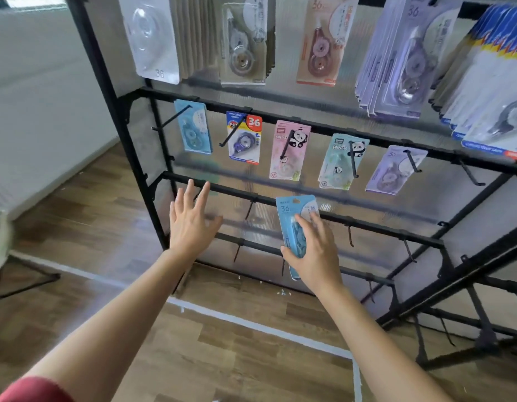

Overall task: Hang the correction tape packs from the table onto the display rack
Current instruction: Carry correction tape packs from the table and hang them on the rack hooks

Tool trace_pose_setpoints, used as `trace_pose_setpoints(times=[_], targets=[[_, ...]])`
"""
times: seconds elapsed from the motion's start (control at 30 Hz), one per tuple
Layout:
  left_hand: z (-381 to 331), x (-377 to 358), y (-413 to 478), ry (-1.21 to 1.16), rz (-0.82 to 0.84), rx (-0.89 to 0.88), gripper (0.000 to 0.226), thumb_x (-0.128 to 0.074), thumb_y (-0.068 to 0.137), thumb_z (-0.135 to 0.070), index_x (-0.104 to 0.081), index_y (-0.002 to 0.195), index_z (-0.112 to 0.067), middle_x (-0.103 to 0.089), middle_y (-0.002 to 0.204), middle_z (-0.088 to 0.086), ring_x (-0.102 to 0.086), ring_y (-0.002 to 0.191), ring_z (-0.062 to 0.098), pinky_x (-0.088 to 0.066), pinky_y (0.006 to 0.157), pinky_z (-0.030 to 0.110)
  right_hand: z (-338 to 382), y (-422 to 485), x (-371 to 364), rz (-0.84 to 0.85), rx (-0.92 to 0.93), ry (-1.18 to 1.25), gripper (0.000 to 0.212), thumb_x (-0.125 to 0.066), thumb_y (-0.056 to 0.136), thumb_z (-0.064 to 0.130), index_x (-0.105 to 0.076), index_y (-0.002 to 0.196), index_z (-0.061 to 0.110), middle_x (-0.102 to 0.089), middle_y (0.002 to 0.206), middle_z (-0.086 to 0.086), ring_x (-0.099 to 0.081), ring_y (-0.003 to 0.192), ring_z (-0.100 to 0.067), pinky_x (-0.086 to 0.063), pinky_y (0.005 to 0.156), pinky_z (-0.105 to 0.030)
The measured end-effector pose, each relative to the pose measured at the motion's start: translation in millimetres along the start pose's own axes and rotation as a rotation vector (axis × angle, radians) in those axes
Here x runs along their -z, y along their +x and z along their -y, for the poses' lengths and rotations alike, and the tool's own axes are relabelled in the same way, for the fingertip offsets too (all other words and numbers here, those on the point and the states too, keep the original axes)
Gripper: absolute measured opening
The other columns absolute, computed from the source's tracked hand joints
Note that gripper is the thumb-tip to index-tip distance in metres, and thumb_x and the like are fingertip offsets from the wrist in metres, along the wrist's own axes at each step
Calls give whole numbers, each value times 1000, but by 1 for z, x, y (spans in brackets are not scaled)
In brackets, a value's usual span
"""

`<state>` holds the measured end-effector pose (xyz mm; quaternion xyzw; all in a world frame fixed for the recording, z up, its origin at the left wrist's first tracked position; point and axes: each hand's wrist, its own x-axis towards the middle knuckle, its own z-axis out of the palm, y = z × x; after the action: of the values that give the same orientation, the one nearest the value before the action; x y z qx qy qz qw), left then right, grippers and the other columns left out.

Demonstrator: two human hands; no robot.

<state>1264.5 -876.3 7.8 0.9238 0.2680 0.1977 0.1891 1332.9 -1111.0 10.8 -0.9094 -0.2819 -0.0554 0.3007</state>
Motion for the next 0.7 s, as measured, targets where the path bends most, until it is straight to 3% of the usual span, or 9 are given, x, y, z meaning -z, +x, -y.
trace_pose_setpoints(times=[0.23, 0.4, 0.7], targets=[[48, 18, -10, 9, -29, 62, 72, -57, 92, -33, -17, 152, -27, -6, 160, 10, -3, 147, 30, -4, 117, 42, 39, 5, -28, 13, 82, 23, 64, -73, 80, 29, -48, 136, 13, -30, 150, -14, -29, 136, -31, -24, 110, -36], [93, 28, 22, 37, -30, 1, 73, -58, 91, -33, -18, 152, -25, -6, 160, 9, -1, 146, 32, -3, 117, 44, 79, 26, -63, 13, 152, 38, 65, -72, 81, 31, -45, 138, 15, -27, 152, -12, -30, 136, -28, -27, 110, -38], [183, 60, 101, 38, 41, -93, 74, -58, 92, -33, -16, 153, -25, -4, 160, 10, 1, 147, 29, -3, 117, 44, 177, 81, -134, -169, 82, 57, 63, -76, 77, 25, -52, 132, 6, -35, 146, -21, -36, 133, -37, -34, 105, -47]])
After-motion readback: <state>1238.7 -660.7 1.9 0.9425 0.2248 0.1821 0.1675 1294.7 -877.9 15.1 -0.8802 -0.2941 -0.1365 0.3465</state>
